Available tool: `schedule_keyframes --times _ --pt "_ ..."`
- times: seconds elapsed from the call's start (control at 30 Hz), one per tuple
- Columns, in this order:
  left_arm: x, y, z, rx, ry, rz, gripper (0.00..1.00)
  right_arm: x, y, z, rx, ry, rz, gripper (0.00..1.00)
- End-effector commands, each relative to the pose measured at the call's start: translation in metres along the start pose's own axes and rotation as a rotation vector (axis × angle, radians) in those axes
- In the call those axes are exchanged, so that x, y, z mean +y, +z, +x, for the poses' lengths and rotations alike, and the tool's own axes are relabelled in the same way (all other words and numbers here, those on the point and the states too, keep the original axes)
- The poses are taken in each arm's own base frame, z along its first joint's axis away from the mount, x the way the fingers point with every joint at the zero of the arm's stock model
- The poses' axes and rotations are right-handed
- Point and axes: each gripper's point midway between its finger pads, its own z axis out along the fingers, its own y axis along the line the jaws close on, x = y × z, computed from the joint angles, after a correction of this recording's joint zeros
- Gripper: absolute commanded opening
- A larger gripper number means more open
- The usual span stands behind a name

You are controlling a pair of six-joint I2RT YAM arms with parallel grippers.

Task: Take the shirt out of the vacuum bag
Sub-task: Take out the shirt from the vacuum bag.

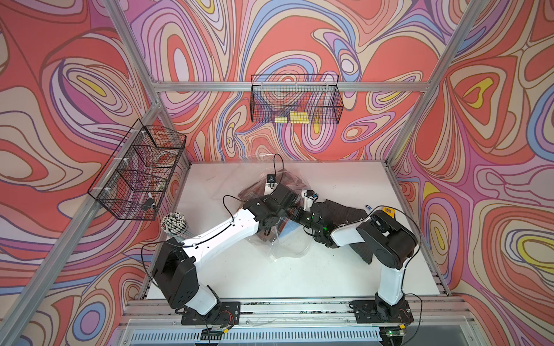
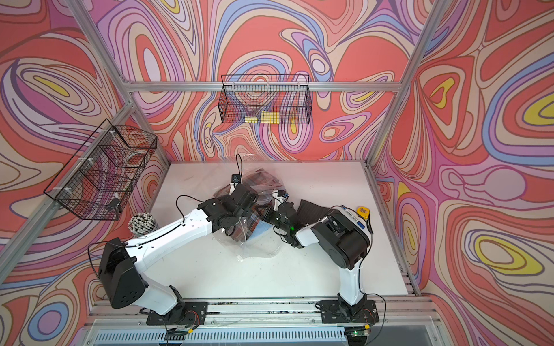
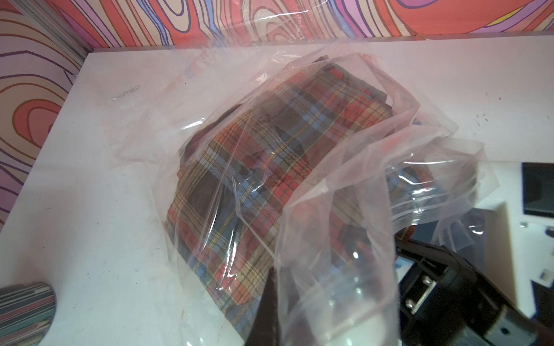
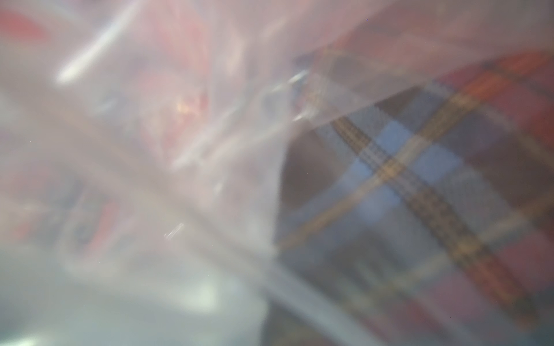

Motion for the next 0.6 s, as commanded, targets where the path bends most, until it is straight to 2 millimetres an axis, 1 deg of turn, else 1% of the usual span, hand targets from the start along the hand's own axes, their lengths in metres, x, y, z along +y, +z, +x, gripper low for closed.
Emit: schedule_keyframes --times 0.0,0.07,0.1,0.13,0.17,0.33,0.5,0.57 --pt "0.001 -0.003 -0.011 -0.041 -0.003 -0.018 0.0 0.031 -0.01 -0.007 0.006 -0.054 -0.047 0.0" --pt "-0.001 -0.002 -0.013 -0.043 0.0 -0.022 0.0 0.037 -0.015 -0.008 0.011 -0.061 -0.052 0.0" --pt "-0.002 -0.001 -0.013 -0.042 0.003 -0.024 0.0 0.036 -0.015 -0.005 0.022 -0.06 -0.046 0.0" --pt "-0.003 0.0 -0.013 -0.041 0.004 -0.027 0.0 0.045 -0.02 -0.008 0.02 -0.066 -0.065 0.0" --pt "-0.003 0.001 -0.013 -0.041 0.005 -0.032 0.0 0.05 -0.022 -0.009 0.023 -0.068 -0.075 0.0" --pt "-0.002 0.004 -0.016 -0.046 0.002 -0.047 0.0 0.057 -0.033 -0.003 0.049 -0.058 -0.093 0.0" --pt "0.0 0.008 -0.016 -0.041 0.001 -0.054 0.0 0.066 -0.049 0.004 0.068 -0.078 -0.092 0.0" --pt "0.0 0.01 -0.015 -0.038 0.004 -0.058 0.0 0.073 -0.056 0.003 0.072 -0.091 -0.092 0.0"
